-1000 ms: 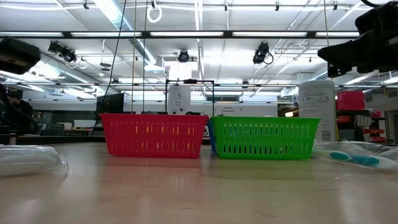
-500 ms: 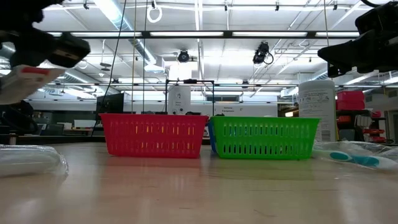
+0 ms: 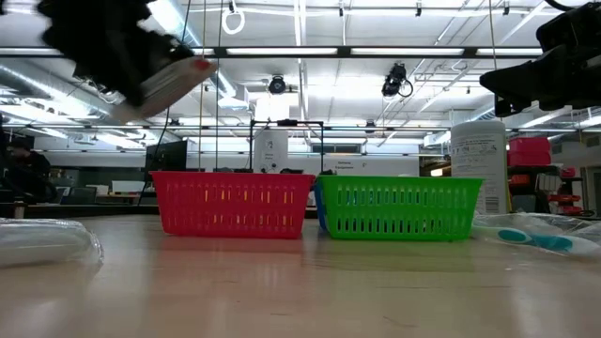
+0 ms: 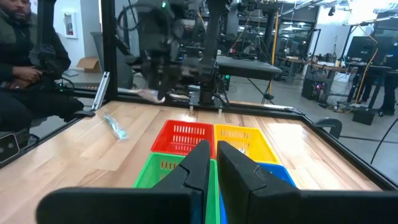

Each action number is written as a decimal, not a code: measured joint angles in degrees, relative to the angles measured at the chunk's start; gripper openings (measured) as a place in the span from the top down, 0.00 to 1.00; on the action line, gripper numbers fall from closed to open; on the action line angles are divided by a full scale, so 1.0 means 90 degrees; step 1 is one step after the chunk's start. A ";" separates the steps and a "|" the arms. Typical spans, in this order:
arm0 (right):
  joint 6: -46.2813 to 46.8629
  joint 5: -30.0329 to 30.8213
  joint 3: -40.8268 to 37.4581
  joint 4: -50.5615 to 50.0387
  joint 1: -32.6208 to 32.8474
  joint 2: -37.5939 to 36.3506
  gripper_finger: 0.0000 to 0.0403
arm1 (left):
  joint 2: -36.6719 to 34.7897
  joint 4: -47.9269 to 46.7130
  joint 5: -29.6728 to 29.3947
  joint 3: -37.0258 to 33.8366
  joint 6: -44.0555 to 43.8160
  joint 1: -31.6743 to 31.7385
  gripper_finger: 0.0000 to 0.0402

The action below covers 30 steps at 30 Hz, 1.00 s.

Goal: Pick & Place Travel size toiletries
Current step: Put the bottom left toothpaste into the red bin

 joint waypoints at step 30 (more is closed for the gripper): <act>0.0000 0.0001 -0.0001 0.0000 0.0000 0.0000 0.90 | -0.0002 0.0887 -0.0670 0.0673 0.0709 0.1777 0.77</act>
